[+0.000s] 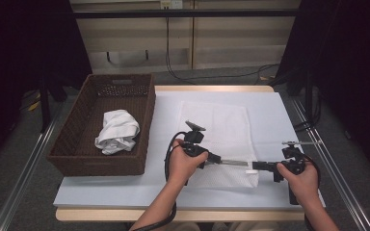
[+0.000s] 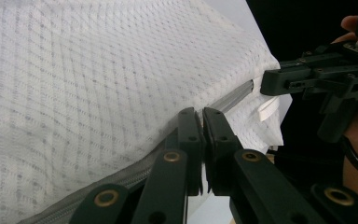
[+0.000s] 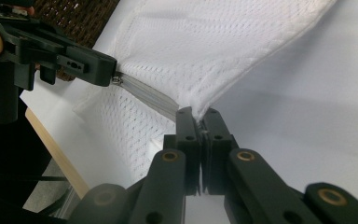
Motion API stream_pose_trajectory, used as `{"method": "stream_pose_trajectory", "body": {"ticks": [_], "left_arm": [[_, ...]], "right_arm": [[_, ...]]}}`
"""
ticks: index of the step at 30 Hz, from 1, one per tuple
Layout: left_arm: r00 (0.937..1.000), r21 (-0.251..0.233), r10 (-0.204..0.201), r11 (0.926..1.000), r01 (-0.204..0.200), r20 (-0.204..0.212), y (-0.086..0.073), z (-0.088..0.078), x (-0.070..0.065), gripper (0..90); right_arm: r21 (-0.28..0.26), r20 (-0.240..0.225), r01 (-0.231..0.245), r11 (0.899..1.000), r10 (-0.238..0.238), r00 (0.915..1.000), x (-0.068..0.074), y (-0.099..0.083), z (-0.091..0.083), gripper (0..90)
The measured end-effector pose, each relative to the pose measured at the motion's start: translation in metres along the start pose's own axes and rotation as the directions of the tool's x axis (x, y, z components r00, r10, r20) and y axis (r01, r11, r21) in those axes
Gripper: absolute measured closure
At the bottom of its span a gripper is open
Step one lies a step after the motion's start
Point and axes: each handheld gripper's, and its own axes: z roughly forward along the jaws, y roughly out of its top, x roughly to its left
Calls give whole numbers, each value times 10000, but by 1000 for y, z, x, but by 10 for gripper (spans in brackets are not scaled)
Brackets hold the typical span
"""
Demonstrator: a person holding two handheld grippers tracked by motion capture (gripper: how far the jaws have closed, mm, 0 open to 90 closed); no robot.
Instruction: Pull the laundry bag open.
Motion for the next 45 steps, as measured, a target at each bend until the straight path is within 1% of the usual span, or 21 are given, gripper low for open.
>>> {"method": "stream_pose_trajectory", "body": {"ticks": [1, 6, 7, 9, 10, 11, 14, 17, 18, 19, 21, 25, 26, 27, 33, 34, 35, 36, 38, 40, 45], "left_arm": [[9999, -35, 88, 10000, -89, -127, 0, 0, 0, 868], [10000, -50, -51, 10000, 51, -21, -1, -1, 1, 868], [10000, -44, -30, 10000, 29, -58, -1, -2, 1, 868], [10000, -30, 0, 10000, 0, 27, 0, -2, 1, 868], [10000, -56, -25, 10000, 25, -18, 0, -2, 0, 868], [9999, -4, 47, 10000, -47, -120, 0, -2, 1, 868], [10000, -42, -40, 10000, 40, -45, 0, -4, 2, 868], [9999, 61, 83, 9999, -82, -107, 0, -4, 2, 868], [9999, -76, 8, 10000, -9, -138, 0, -4, 1, 868], [9999, -53, 53, 10000, -54, -102, 1, -5, 2, 868], [9999, -127, -61, 9999, 60, -81, 0, -5, 1, 868], [10000, -49, -55, 10000, 55, -20, 0, -6, 1, 868], [10000, 57, -26, 10000, 26, -40, 1, -7, 1, 868], [9999, 19, -80, 10000, 80, -81, 0, -7, 1, 868], [10000, 27, 47, 10000, -47, -10, 1, -9, 3, 868], [9999, -5, 13, 10000, -13, -145, 0, -8, 3, 868], [9995, 0, 90, 10000, -90, -300, 1, -9, 3, 868], [9999, 12, -6, 10000, 7, -155, 0, -9, 4, 868], [10000, -44, -63, 10000, 63, -70, 0, -10, 5, 868], [9999, -10, -19, 10000, 19, -123, 0, -10, 5, 868], [9999, 43, -53, 10000, 53, -91, 0, -11, 4, 868]], "right_arm": [[-3, -9, -14, 10000, 14, 10000, 0, 0, 0, 883], [17, 4, -35, 10000, 35, 10000, 0, 0, 1, 884], [11, -2, -35, 10000, 35, 10000, 0, 0, 1, 883], [27, -6, -33, 10000, 33, 10000, 0, 0, 1, 883], [21, -30, -34, 10000, 34, 10000, -1, 0, 1, 883], [27, -6, -29, 10000, 29, 10000, -1, 0, 1, 883], [46, -3, -86, 10000, 86, 10000, -1, 0, 0, 883], [43, -2, -65, 10000, 65, 10000, -1, 0, 0, 883], [63, -7, -60, 10000, 60, 10000, -1, 0, 0, 883], [63, -3, -79, 9999, 79, 10000, -1, 0, 0, 883], [37, 6, -83, 10000, 83, 10000, -1, 0, 0, 883], [65, -34, -76, 10000, 76, 10000, -1, 0, 1, 883], [61, -6, -98, 9999, 99, 10000, -1, 0, 1, 883], [52, 22, -77, 10000, 77, 10000, -1, 0, 1, 883], [52, -31, -108, 9999, 108, 9999, -1, 0, 1, 883], [62, -49, -124, 9999, 125, 9999, -1, 0, 1, 884], [74, -5, -103, 9999, 103, 9999, -1, 0, 1, 883], [67, 4, -107, 9999, 107, 9999, -1, 0, 1, 884], [52, -60, -137, 9999, 137, 9999, -2, 0, 0, 883], [46, -74, -131, 9999, 131, 9999, -2, 0, 0, 884], [70, -64, -110, 9999, 110, 9999, -1, 0, 0, 884]]}}
